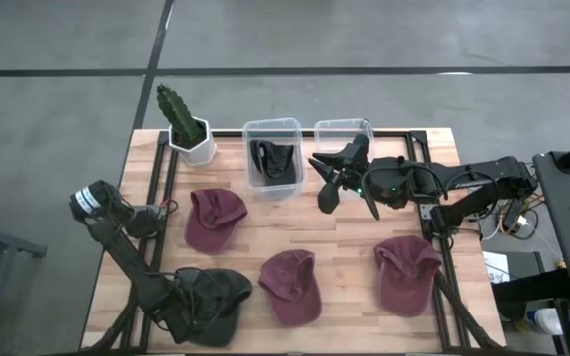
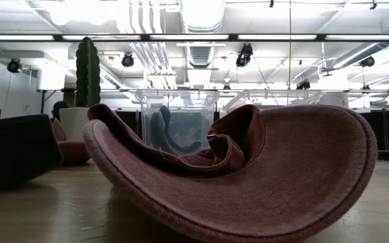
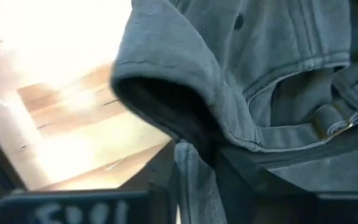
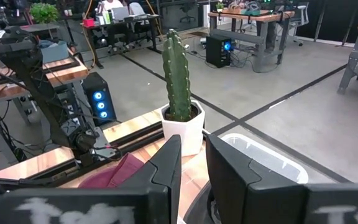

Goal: Pick & Place hat
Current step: Put the gray cap into the left transparent bin

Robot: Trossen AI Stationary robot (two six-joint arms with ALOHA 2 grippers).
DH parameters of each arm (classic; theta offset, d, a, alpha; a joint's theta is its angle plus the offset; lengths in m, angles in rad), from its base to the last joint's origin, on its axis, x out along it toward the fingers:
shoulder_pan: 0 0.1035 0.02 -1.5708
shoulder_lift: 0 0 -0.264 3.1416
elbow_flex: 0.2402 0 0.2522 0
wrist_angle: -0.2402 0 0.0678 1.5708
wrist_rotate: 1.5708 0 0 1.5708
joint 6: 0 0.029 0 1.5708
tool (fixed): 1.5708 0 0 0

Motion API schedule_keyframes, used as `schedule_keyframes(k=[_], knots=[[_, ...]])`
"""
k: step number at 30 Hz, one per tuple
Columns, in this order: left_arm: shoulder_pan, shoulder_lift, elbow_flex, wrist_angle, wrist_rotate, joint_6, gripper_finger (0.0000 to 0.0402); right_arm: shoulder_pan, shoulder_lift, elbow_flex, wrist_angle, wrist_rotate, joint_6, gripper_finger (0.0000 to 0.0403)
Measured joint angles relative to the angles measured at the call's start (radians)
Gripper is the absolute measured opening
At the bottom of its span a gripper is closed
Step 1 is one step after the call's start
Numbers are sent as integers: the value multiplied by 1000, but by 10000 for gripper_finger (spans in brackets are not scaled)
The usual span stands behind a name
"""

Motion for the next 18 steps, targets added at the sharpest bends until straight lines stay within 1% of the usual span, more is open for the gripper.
schedule_keyframes(k=[4,6,18], knots=[[0,-1,1,5,-26,0,29,0,0,0,0,0,0,68],[0,-2,2,6,-38,1,13,0,0,0,0,0,0,68],[-1,-2,2,0,-46,-5,11,0,0,0,0,0,0,68]])
